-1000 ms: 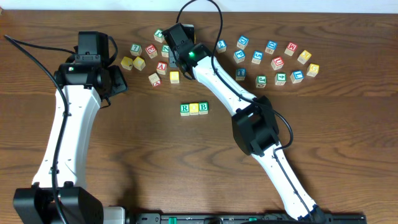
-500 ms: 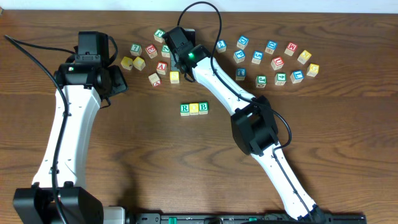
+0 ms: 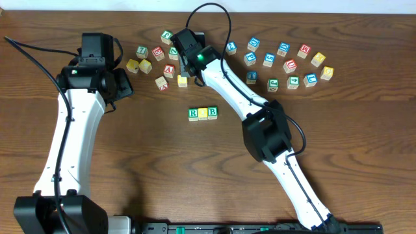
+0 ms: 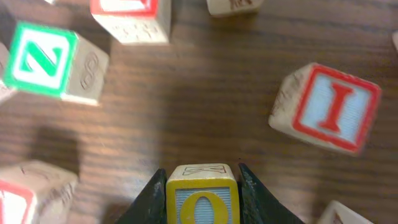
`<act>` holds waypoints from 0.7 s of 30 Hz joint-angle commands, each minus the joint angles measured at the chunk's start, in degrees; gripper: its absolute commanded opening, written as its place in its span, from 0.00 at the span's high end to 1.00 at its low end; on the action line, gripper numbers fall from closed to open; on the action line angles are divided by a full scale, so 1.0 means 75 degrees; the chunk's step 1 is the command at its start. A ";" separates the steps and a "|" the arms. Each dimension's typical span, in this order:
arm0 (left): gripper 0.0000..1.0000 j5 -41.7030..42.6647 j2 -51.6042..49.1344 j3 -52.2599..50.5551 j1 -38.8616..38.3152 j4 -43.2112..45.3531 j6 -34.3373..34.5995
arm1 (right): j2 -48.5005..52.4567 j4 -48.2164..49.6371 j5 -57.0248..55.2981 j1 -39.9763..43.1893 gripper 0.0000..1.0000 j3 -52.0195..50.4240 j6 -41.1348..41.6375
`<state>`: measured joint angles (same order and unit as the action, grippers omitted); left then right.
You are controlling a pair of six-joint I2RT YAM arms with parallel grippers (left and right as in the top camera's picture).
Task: Spell out ROBOT
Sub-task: 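Grasp the second yellow O block with the right gripper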
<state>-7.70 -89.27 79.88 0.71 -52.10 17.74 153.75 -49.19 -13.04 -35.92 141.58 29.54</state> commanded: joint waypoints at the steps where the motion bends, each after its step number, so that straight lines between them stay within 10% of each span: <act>1: 0.34 -0.0125 -0.0087 0.0128 0.0032 -0.0017 -0.0076 | -0.1005 -0.0315 0.0119 0.0175 0.79 0.0026 -0.0181; 21: 0.33 -0.0125 -0.0087 0.0128 0.0032 0.0076 -0.0076 | -0.2751 -0.5225 0.1218 0.0571 0.79 -0.0901 -0.1142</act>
<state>-7.88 -89.27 79.88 0.71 -51.83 17.74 130.91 -88.79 -4.45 -31.57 138.85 22.06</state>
